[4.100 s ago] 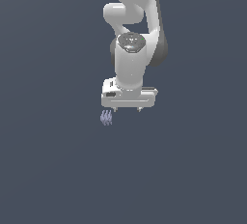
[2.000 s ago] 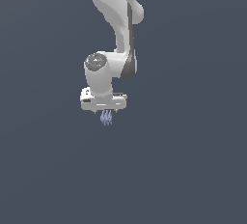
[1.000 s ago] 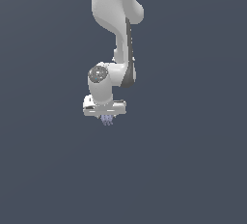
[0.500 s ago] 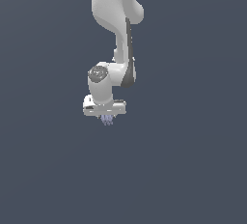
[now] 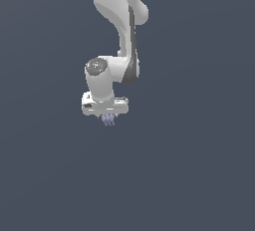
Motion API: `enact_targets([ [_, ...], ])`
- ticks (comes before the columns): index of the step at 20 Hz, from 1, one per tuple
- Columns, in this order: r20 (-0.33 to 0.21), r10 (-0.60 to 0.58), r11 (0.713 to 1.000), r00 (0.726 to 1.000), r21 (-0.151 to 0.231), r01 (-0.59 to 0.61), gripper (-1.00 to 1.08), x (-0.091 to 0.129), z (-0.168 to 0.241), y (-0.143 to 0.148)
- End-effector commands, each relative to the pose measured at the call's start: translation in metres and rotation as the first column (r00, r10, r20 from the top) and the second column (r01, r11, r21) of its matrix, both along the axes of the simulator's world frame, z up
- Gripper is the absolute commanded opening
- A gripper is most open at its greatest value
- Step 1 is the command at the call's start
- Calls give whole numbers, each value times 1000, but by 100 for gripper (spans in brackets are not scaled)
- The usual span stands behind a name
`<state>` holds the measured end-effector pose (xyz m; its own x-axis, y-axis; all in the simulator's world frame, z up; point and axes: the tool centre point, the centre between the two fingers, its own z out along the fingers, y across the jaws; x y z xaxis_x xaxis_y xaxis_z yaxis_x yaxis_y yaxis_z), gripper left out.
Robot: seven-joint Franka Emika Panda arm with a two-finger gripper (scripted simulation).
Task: Pick up the object and move it to a goal position.
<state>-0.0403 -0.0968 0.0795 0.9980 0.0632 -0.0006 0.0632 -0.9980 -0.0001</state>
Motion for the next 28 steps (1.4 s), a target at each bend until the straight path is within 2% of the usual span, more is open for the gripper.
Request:
enact_targets([
  [1,1,0,1000,1000,0,0,-100,0,19,-4],
  [28,1,0,1000,1000,1,0,-100,7,302,-68],
])
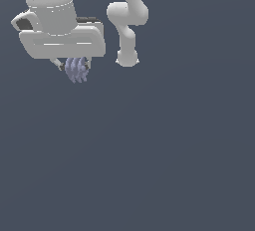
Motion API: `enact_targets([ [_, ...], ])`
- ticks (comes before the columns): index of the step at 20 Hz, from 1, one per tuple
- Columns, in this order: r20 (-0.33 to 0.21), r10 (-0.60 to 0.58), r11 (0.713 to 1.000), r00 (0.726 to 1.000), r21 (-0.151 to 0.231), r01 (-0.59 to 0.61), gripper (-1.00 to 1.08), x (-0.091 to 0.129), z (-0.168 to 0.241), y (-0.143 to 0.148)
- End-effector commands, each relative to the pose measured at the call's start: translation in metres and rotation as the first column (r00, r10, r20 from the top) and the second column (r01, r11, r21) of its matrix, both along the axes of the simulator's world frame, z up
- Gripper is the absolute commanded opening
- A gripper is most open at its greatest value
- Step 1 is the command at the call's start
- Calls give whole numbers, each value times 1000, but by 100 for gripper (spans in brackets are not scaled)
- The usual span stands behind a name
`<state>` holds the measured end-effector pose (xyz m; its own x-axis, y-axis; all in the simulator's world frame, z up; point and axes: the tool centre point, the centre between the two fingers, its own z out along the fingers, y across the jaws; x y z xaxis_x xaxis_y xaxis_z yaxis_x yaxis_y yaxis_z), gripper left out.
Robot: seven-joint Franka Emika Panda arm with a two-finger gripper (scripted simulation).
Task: Pick up the object and move it to a goal position.
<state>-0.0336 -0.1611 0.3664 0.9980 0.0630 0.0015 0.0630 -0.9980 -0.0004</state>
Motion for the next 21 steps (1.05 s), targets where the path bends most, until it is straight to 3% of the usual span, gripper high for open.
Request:
enact_targets([
  [1,-1,0,1000,1000,0,0,-100,1,24,-6],
  [10,-1,0,1000,1000,0,0,-100,6,80,-19],
  [21,-1,0,1000,1000,0,0,-100,8,100,-24],
])
